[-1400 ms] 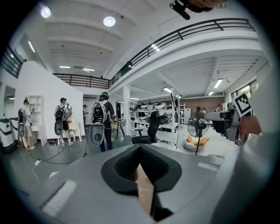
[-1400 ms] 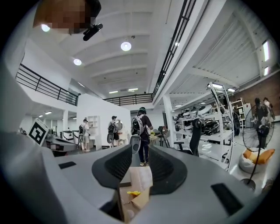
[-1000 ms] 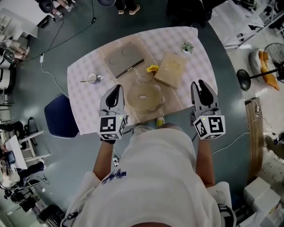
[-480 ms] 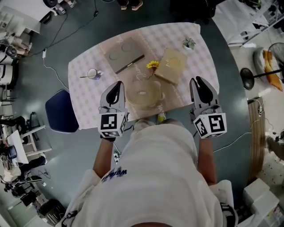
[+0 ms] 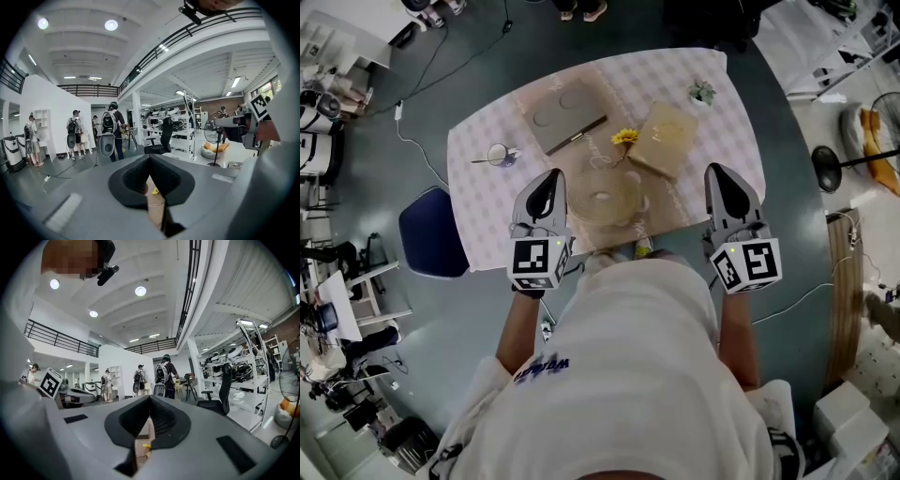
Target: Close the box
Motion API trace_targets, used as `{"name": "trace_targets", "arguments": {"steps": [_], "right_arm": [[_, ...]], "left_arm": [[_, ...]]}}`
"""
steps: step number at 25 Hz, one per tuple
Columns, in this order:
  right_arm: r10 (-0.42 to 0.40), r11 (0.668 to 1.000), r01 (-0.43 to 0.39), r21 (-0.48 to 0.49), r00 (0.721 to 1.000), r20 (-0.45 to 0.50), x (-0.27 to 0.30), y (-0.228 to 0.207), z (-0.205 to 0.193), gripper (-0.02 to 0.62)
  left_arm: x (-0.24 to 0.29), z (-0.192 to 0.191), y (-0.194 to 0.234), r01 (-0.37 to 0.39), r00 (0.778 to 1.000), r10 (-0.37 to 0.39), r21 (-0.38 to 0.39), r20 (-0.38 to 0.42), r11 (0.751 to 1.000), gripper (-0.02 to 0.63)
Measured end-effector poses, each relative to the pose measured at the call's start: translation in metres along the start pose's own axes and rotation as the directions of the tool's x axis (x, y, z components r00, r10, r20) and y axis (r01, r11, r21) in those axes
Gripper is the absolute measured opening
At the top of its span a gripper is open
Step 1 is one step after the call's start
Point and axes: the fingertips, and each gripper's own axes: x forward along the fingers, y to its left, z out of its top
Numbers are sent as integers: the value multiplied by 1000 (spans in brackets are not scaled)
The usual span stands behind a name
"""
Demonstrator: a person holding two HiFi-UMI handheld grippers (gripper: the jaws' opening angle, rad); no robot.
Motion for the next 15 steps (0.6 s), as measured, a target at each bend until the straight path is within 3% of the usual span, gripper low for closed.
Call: {"name": "trace_targets", "arguments": {"steps": [15], "right_arm": [[26, 1000, -25, 14, 999, -35, 2, 2, 6, 3]], "left_arm": [[4, 19, -17, 65, 997, -66, 38, 38, 997, 2]]}}
